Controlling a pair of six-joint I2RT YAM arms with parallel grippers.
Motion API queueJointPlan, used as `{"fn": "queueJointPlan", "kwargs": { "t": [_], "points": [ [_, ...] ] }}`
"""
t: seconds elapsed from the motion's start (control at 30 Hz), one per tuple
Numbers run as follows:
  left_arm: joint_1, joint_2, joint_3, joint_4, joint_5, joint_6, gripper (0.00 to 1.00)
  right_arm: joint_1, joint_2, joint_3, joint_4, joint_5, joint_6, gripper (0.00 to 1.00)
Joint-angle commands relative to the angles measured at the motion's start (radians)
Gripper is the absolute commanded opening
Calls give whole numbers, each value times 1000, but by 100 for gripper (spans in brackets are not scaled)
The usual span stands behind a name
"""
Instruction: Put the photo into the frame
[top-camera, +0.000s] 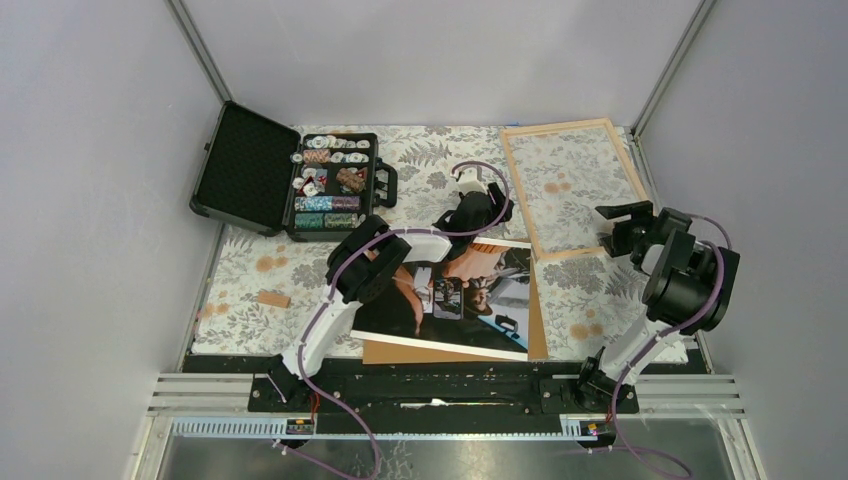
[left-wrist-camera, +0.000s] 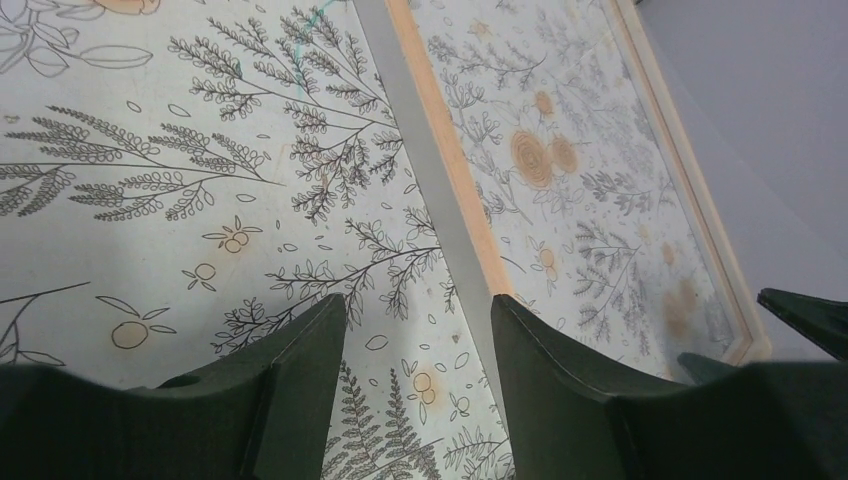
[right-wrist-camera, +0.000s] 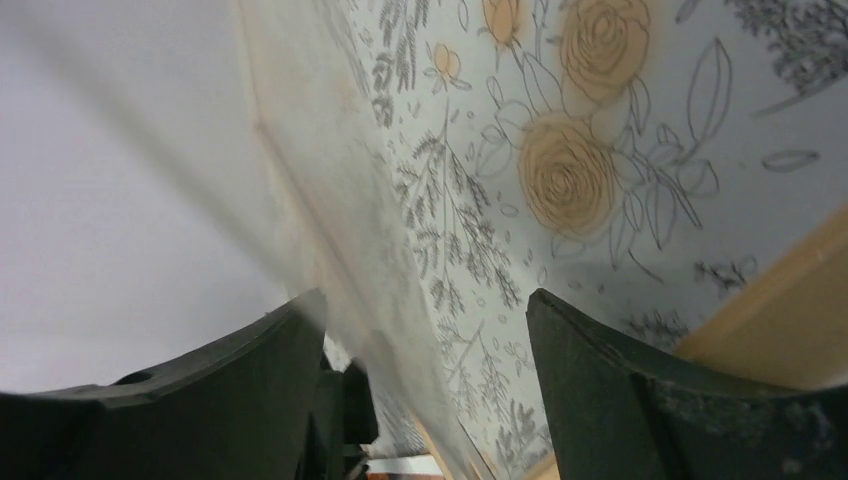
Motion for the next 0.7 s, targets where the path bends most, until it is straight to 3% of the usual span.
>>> {"fn": "queueJointPlan", "kwargs": {
  "t": [0.0, 0.23, 0.37, 0.5, 0.67],
  "points": [
    [5, -91, -23, 93, -5, 60, 61, 11, -79, -6, -256, 71, -137, 82],
    [5, -104, -39, 121, 21, 79, 64, 11, -315, -28, -514, 227, -269, 88],
    [6, -118, -40, 116, 46, 119, 71, 10, -426, -43, -569, 292, -351, 89],
    [12, -107, -32, 106, 86, 112, 77, 68, -389, 24, -585, 255, -469, 89],
    [30, -143, -81, 140, 90, 113, 79, 263, -232, 168, -622, 192, -535, 87]
  ]
}}
